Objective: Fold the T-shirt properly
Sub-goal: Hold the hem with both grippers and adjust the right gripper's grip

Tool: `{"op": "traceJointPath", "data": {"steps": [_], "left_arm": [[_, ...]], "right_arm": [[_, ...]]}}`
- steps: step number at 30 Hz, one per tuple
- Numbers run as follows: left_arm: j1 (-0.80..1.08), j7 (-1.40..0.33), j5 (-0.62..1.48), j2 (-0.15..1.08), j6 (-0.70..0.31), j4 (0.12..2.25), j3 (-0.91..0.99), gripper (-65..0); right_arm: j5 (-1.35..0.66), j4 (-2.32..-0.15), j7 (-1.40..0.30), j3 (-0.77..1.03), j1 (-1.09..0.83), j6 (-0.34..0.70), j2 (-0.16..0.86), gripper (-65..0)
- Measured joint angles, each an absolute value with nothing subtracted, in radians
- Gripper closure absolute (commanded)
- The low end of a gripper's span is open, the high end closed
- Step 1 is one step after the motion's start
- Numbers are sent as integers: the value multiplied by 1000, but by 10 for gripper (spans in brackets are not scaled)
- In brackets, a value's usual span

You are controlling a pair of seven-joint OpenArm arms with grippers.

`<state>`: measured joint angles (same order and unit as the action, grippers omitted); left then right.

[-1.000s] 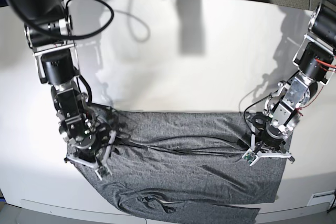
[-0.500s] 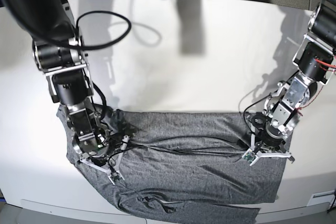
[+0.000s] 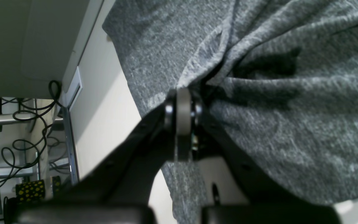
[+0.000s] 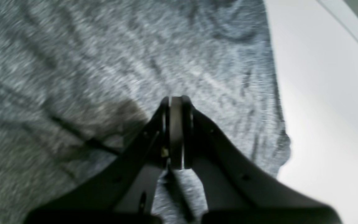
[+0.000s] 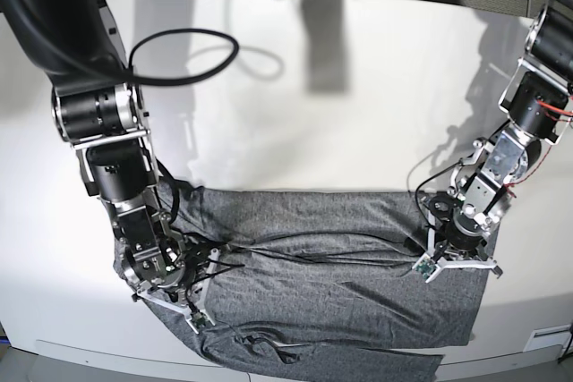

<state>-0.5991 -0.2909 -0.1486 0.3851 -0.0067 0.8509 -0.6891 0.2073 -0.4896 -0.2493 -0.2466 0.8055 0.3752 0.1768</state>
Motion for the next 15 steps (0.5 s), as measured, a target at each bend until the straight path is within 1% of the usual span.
{"op": "traceJointPath", "data": {"steps": [1, 2, 3, 4, 5, 10, 11, 14, 15], "left_arm": [[-599, -290, -149, 385, -7, 851, -689, 0], [-599, -291, -149, 385, -7, 851, -689, 0], [-599, -291, -149, 385, -7, 851, -689, 0], [-599, -291, -149, 385, -7, 851, -689, 0], [-599, -291, -149, 385, -7, 851, -689, 0], [-599, -291, -149, 385, -7, 851, -689, 0], [-599, -291, -149, 385, -7, 851, -689, 0], [-599, -291, -149, 385, -7, 851, -689, 0], [-599, -291, -149, 385, -7, 851, -689, 0]], "right_arm": [[207, -490, -248, -247, 803, 380, 176, -14], [207, -490, -249, -247, 800, 396, 177, -85], [210, -490, -250, -247, 798, 396, 177, -138], [208, -490, -252, -247, 796, 395, 177, -159], [207, -490, -251, -247, 794, 395, 177, -159], [208, -490, -283, -247, 793, 395, 177, -157], [207, -490, -293, -247, 793, 395, 177, -140], [207, -483, -302, -247, 792, 395, 177, -19], [207, -475, -312, -247, 793, 395, 177, 0]]}}
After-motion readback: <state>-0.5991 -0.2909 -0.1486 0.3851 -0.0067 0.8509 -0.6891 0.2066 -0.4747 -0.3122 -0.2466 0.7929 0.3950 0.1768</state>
